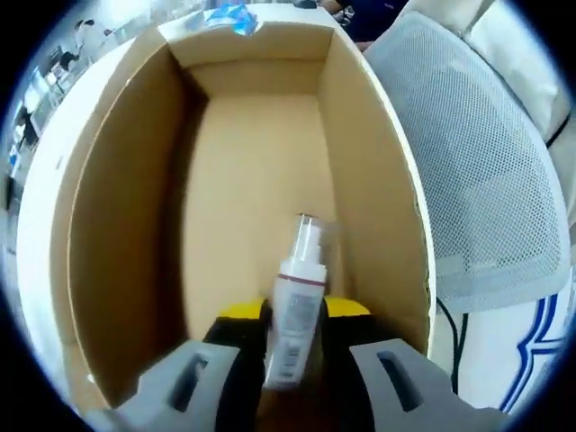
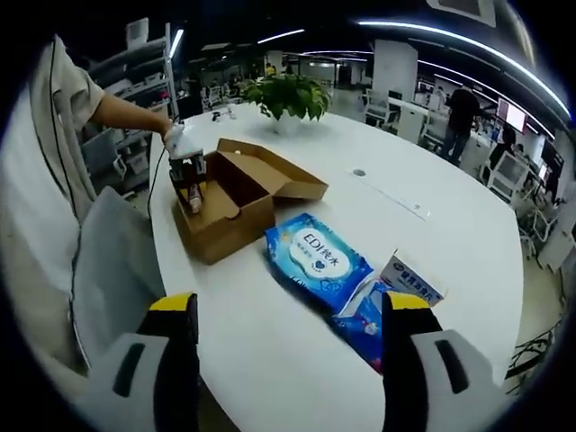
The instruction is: Operate the shoe box by opening the lid, removing the specified soft item, and placing it in the target area until the item is outside and the box remains undamaged.
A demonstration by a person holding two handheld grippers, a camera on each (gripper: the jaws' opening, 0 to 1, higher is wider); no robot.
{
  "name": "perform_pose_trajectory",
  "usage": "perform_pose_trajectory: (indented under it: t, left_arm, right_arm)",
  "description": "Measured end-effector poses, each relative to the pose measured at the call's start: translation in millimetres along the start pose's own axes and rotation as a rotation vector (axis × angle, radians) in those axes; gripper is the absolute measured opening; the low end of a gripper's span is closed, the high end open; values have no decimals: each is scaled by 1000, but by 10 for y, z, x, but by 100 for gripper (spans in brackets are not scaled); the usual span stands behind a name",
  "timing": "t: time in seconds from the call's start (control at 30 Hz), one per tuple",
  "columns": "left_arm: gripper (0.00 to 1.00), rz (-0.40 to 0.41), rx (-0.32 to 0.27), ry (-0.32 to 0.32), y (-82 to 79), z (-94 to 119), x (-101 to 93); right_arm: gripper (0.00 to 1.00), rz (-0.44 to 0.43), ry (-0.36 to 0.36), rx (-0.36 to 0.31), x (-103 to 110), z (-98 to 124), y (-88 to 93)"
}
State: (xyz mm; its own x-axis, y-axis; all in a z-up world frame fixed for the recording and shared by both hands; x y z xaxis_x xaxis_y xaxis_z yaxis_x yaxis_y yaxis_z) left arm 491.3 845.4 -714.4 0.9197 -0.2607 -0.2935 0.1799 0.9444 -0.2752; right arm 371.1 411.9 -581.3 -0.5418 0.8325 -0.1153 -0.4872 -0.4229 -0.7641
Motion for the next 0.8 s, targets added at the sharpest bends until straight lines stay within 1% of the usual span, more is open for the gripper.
perform_pose_trajectory:
  t: [0.17,0.23,0.27,0.3,0.37,0.57,0.7,0.8]
  left_arm:
    - [21,2,-17,-30,6,-19,44]
    - [20,26,-28,-43,1,-21,51]
    - [20,29,-33,-53,-3,-21,62]
    - [20,39,-45,-78,-9,-19,89]
    - [19,52,-60,-98,-17,-10,102]
    - [18,85,-83,-113,-44,4,112]
    - [18,104,-111,-126,-92,70,96]
    - [18,110,-137,-144,-143,134,75]
  right_arm:
    - [78,0,-6,-13,26,-7,-5]
    - [77,-1,-7,-18,58,-6,-11]
    - [77,0,-9,-23,72,-6,-15]
    - [76,0,-12,-29,87,-8,-21]
    - [76,0,-14,-34,101,-12,-27]
    - [73,11,-27,-62,167,-24,-51]
    - [71,22,-34,-81,229,-42,-82]
    - [70,33,-41,-111,267,-65,-127]
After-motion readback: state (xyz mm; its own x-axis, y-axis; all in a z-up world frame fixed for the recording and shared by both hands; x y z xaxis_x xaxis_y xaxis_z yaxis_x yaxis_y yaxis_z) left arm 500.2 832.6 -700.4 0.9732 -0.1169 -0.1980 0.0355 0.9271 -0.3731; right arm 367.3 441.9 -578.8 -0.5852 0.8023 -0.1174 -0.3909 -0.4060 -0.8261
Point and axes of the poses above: the point that each gripper's makers call its tool centre point, and the gripper's own axes: z roughly backward along the fingers, x roughly to its left, y roughly out of its underside, the point moved 8 cm from there along z, roughly backward along the fingers, and after that the axes turned 12 degrees about y, right-handed, at the moved point
